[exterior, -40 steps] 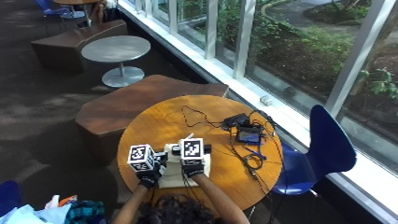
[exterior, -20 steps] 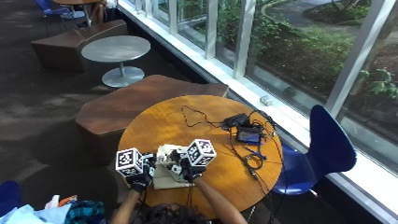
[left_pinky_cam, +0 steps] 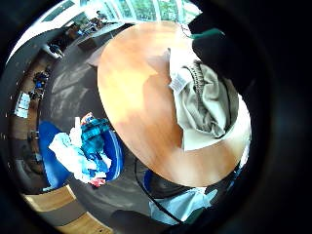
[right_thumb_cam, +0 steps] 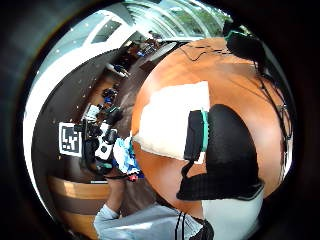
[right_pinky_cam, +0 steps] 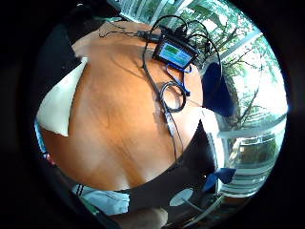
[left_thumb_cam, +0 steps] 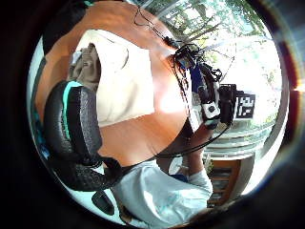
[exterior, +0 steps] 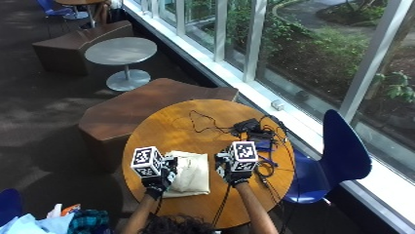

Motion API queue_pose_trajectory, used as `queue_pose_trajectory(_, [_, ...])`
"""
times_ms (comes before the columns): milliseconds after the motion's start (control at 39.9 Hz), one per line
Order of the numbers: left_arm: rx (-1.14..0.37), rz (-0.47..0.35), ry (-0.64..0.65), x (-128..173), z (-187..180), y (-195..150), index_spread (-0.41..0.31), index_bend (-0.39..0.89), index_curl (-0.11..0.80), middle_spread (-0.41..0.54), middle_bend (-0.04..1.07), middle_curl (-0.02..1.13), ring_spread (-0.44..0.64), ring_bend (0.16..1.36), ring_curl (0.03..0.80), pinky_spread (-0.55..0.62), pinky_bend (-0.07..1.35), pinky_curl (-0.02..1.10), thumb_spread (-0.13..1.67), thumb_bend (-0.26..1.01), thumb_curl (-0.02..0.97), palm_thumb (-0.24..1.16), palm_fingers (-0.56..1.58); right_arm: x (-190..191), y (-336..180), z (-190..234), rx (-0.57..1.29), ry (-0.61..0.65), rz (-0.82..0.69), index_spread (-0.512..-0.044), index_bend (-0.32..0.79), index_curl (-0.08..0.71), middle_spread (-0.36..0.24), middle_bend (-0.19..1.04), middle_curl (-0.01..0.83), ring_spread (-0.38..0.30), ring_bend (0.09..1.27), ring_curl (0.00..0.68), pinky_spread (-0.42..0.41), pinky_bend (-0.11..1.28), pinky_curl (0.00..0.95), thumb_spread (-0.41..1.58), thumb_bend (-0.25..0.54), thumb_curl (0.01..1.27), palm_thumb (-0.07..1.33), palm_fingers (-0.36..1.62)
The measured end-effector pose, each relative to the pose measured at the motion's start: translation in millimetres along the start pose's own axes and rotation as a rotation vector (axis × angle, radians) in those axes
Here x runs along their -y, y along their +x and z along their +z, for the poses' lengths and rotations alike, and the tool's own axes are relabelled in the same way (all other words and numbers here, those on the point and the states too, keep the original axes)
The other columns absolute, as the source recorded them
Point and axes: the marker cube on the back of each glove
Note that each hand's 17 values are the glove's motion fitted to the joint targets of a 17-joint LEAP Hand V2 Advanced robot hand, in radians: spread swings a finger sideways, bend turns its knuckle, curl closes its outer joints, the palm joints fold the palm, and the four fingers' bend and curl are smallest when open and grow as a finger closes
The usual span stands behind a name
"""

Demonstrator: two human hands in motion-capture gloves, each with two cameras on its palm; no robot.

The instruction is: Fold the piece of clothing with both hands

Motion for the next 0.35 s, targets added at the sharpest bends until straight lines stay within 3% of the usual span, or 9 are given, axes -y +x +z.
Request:
queue_pose_trajectory(100, [0.019, 0.029, -0.012, -2.0, 0.5, 12.0, -0.112, 0.11, 0.269, -0.095, 0.21, 0.43, 0.0, 0.59, 0.345, 0.23, 0.36, 0.38, 1.53, 0.11, 0.264, 0.37, 0.52, -5.5, -1.4, -8.2, -0.098, -0.001, 0.007, -0.325, 0.28, 0.393, -0.069, 0.2, 0.408, -0.025, 0.17, 0.318, 0.157, 0.2, 0.375, 1.22, 0.006, 0.5, 0.69, 0.53])
queue_pose_trajectory(351, [0.062, 0.019, -0.02, -4.0, 0.8, 12.7, -0.111, 0.11, 0.267, -0.085, 0.2, 0.43, 0.02, 0.58, 0.343, 0.24, 0.37, 0.39, 1.52, 0.09, 0.268, 0.37, 0.51, -6.2, -13.0, -12.1, -0.155, 0.022, 0.013, -0.332, 0.27, 0.403, -0.067, 0.17, 0.378, 0.024, 0.17, 0.277, 0.22, 0.2, 0.357, 1.27, -0.013, 0.49, 0.68, 0.46])
